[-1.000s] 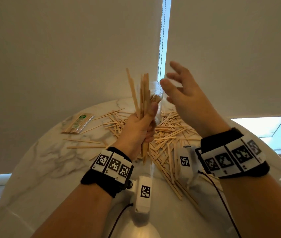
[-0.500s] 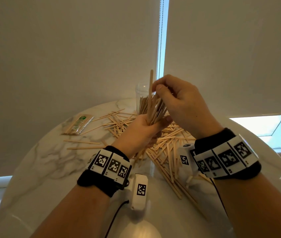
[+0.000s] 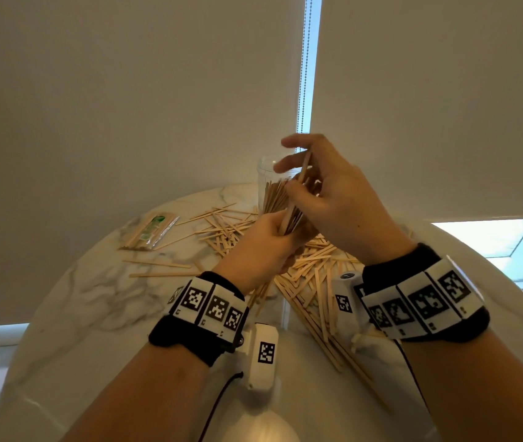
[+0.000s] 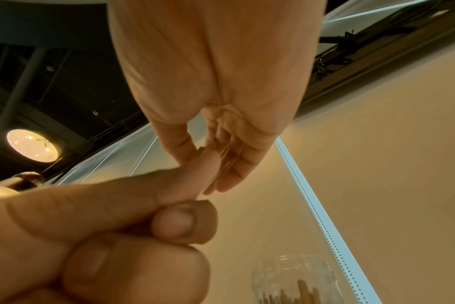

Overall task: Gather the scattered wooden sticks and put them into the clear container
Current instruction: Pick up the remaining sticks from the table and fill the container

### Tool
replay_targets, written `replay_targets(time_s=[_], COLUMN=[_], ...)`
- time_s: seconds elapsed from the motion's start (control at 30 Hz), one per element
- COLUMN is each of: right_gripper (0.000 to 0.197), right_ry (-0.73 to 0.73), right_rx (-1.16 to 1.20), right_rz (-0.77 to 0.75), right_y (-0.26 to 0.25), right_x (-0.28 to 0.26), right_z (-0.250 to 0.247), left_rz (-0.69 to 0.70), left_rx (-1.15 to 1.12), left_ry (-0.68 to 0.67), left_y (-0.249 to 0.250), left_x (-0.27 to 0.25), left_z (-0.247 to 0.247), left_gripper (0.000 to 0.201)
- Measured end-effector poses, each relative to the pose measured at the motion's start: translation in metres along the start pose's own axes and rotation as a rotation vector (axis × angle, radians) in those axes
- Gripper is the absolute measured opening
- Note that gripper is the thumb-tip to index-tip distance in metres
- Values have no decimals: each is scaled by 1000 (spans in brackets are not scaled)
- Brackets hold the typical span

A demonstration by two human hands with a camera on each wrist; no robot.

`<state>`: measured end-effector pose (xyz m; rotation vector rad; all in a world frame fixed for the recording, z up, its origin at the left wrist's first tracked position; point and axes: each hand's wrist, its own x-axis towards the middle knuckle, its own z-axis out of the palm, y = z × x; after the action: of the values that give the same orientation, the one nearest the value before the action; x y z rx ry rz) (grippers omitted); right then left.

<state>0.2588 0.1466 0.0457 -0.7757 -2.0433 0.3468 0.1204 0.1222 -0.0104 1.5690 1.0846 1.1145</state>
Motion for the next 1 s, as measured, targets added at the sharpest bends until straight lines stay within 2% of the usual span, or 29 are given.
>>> replay_targets(time_s=[0.07, 0.2, 0.3, 0.37, 0.43, 0.47, 0.57, 0.6, 0.63, 0.7, 0.73, 0.87, 1.0], right_gripper=[34, 38, 34, 43, 50, 54, 69, 66, 54, 22, 15, 15, 16], right_ry=[-52, -12, -134, -112, -121, -199, -613, -703, -737, -698, -666, -617, -682], right_rx=[-71, -54, 55, 191, 221, 172, -14, -58, -97, -122, -104, -106, -170], right_rz=[1, 13, 104, 166, 224, 247, 294, 295, 277, 237, 245, 233, 288], right_y=[2, 5, 1, 1, 4, 6, 6, 4, 4, 5, 6, 9, 17], right_x=[0, -1, -3, -3, -2, -3, -8, -10, -12, -14, -15, -16, -14], right_z=[3, 7, 9, 11, 10, 9, 15, 20, 26, 40, 44, 49, 43], left_rz=[22, 54, 45, 63, 120, 150, 210, 227, 247, 281, 287, 267, 322], left_rx=[-13, -18, -39, -115, -253, -338, -592, -657, -715, -805, -820, -781, -897], left_ry=[37, 47, 65, 173, 332, 414, 617, 661, 691, 707, 697, 679, 732], left_y=[0, -1, -1, -2, -4, -4, -1, 0, 2, 4, 4, 2, 7], left_x=[1, 1, 0, 1, 3, 4, 6, 8, 9, 12, 13, 14, 10], left_z=[-1, -2, -2, -6, -16, -21, -31, -32, -31, -29, -28, -25, -37], left_gripper=[20, 24, 26, 31, 36, 37, 39, 39, 39, 38, 37, 42, 45])
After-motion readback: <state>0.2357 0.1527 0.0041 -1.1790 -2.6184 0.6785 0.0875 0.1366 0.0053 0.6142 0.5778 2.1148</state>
